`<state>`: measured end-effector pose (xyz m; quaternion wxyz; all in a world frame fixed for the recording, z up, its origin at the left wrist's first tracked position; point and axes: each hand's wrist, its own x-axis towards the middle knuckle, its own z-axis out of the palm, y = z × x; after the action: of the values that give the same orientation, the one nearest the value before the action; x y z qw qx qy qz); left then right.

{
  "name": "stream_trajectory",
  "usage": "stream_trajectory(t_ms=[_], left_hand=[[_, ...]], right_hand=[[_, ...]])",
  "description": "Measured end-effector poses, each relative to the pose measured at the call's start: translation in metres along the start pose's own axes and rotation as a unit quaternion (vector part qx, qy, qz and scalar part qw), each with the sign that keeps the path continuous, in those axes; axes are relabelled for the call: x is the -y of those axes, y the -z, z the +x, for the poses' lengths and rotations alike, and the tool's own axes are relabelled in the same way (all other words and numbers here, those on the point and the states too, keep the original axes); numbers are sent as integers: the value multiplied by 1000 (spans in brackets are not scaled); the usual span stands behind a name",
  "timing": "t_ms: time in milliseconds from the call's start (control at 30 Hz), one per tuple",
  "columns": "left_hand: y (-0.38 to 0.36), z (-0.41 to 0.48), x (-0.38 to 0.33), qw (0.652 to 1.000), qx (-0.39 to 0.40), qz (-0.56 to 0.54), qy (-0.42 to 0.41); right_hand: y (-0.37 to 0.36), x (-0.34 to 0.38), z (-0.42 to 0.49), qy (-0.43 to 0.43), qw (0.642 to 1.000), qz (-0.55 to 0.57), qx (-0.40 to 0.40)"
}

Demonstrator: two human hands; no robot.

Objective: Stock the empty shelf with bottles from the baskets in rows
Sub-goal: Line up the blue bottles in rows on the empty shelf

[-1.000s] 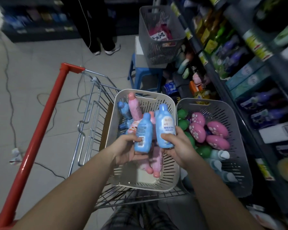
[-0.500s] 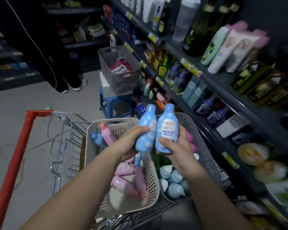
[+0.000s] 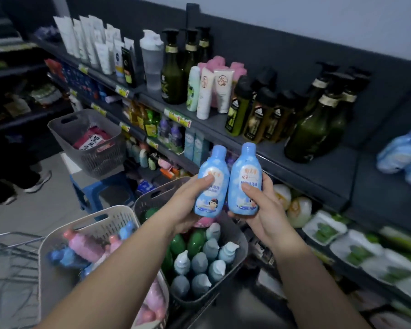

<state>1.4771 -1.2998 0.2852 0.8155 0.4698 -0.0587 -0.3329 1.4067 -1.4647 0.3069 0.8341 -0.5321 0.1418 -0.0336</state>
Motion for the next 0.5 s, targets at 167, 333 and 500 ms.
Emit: stream_trajectory(t_ms=[167, 333, 500], left_hand=[[-75, 24, 21, 996, 50, 65, 16], [-184, 47, 39, 981, 130, 141, 15], [-272, 68, 80, 969, 179, 170, 9]], right_hand=[[69, 44, -35, 34, 999, -2, -23], [144, 102, -79, 81, 995, -5, -53], [224, 142, -126, 109, 989, -10, -98]])
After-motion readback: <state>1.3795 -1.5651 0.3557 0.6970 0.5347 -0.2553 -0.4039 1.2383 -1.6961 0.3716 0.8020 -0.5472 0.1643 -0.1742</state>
